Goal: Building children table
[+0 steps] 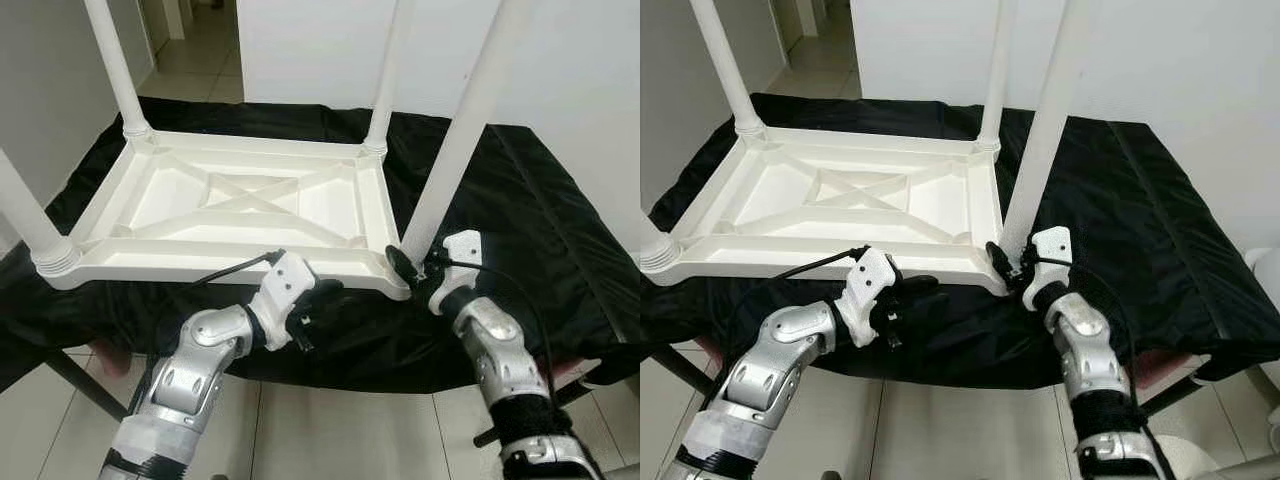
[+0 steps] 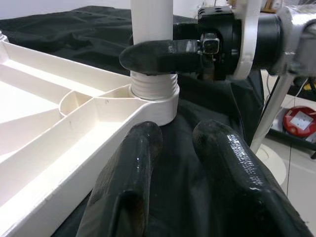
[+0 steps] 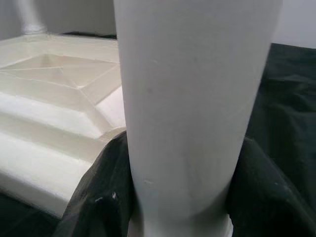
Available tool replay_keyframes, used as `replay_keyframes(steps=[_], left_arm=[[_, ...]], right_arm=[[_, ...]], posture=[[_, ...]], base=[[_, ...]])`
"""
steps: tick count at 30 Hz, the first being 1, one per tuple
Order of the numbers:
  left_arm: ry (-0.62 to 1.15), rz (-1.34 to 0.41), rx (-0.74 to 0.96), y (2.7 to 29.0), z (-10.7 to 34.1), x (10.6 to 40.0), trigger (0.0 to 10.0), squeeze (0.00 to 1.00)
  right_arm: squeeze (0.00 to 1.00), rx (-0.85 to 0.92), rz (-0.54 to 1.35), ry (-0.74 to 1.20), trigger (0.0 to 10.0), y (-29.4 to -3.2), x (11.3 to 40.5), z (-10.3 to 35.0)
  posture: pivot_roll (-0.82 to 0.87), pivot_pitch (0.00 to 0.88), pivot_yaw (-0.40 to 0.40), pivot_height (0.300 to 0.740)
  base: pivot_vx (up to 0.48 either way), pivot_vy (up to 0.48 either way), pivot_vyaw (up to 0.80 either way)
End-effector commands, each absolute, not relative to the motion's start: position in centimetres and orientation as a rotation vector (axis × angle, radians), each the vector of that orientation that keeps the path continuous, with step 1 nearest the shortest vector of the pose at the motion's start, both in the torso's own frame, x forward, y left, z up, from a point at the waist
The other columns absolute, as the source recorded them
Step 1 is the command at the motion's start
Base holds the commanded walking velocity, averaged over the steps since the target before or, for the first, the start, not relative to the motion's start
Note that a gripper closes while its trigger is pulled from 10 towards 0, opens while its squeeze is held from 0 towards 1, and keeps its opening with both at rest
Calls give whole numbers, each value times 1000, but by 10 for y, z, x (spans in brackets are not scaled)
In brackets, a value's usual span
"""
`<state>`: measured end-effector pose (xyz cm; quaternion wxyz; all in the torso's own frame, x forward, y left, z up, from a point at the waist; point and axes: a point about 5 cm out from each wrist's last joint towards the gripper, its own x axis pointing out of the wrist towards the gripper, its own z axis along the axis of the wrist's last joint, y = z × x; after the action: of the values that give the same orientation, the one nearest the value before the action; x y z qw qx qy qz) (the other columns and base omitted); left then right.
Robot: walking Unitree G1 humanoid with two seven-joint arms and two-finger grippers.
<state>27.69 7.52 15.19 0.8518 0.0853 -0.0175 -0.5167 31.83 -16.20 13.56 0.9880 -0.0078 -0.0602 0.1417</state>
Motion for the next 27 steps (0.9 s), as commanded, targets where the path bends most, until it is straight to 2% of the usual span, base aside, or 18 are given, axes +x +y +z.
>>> replay_keyframes(steps=[1, 8, 9, 12, 20, 21, 27], left_arm=[[-39, -1064, 176, 74, 153, 279, 10000, 0], [-36, -1065, 180, 74, 152, 280, 10000, 0], [-35, -1064, 181, 74, 152, 280, 10000, 0], [-39, -1057, 165, 73, 154, 281, 10000, 0], [-39, -1059, 170, 72, 153, 281, 10000, 0], [-39, -1059, 169, 72, 153, 281, 10000, 0], [-39, -1064, 164, 70, 154, 280, 10000, 0]], right_arm=[[0, -27, 212, -115, 10000, -162, 316, 136], [0, -7, -5, -92, 10000, -149, 308, 132], [0, 12, -65, -92, 10000, -142, 304, 130], [0, 33, -44, -92, 10000, -119, 300, 128], [0, 15, -75, -107, 10000, -129, 299, 131], [1000, 17, -68, -117, 10000, -132, 298, 133], [1000, 25, 43, -148, 10000, -143, 296, 140]], posture=[[0, 50, -25, 740], [-2, 53, -28, 740], [-1, 53, -28, 740], [-2, 55, -24, 740], [-7, 59, -25, 740], [-7, 61, -25, 740], [-12, 60, -26, 740]], base=[[0, 0, 0], [0, 0, 0], [0, 0, 0], [0, 0, 0], [0, 0, 0], [0, 0, 0], [0, 0, 0]])
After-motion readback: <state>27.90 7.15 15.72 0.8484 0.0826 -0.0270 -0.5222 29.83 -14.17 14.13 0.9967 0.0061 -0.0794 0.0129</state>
